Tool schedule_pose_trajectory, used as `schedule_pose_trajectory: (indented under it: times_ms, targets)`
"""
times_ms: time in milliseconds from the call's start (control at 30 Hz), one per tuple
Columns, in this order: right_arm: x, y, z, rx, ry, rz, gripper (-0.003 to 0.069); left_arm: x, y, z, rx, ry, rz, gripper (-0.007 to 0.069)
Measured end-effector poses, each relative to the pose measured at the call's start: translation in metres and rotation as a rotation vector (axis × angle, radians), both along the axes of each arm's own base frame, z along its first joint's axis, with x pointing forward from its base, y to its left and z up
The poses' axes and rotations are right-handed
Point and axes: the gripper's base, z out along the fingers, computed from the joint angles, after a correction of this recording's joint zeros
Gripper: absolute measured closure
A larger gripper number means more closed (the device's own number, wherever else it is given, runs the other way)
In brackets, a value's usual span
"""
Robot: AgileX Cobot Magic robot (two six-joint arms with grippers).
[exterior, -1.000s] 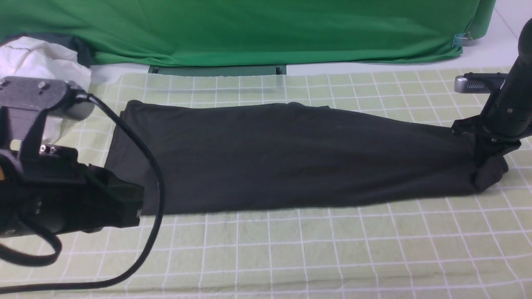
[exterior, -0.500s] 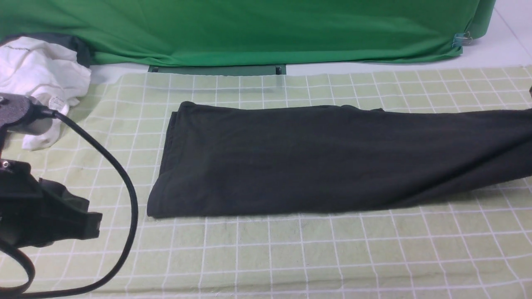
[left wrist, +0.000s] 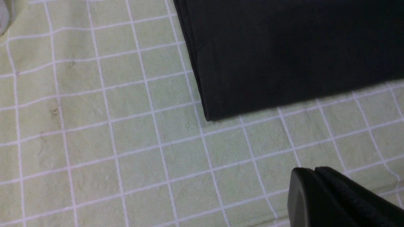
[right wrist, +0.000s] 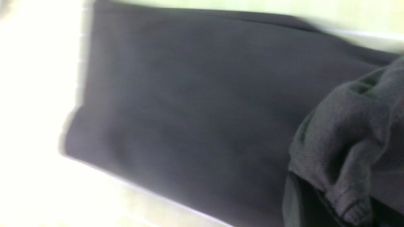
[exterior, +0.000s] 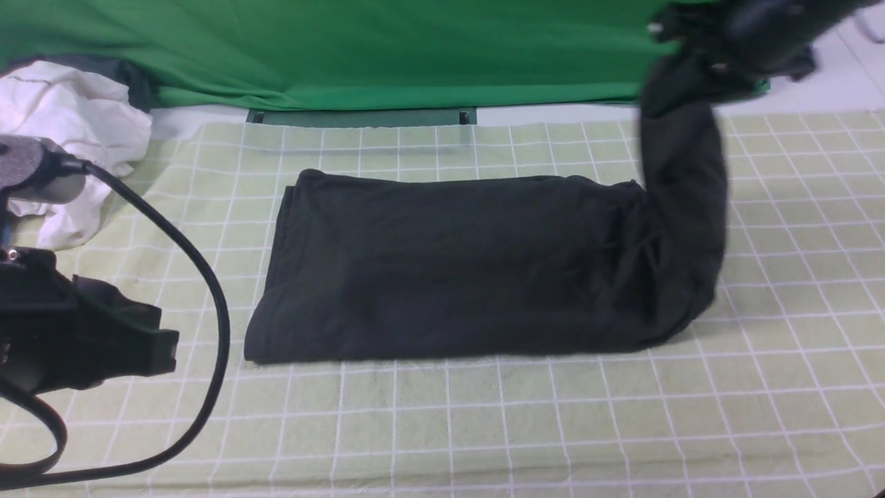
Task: Fold a long-sleeved shirt over a green coffee tablecloth.
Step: 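Fold the right end of the dark garment over onto its left end with the right gripper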
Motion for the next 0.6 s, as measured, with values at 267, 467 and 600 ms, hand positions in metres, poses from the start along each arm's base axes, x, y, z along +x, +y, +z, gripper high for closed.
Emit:
schedule_pose_trajectory:
  times_ms: [267, 467, 600]
  targets:
    - [-0.023, 0.115, -0.034, 0.137, 0.003, 0.173, 0.0622, 0.002, 0.019, 0.0, 0.137, -0.021, 0.153, 0.0613]
    - [-0.035, 0.167, -0.057, 0.206, 0.004, 0.218, 0.0622, 0.002, 0.031, 0.001, 0.232, -0.022, 0.249, 0.0613]
    - [-0.035, 0.191, -0.067, 0.238, 0.004, 0.235, 0.0622, 0.002, 0.031, 0.001, 0.234, -0.023, 0.252, 0.0613]
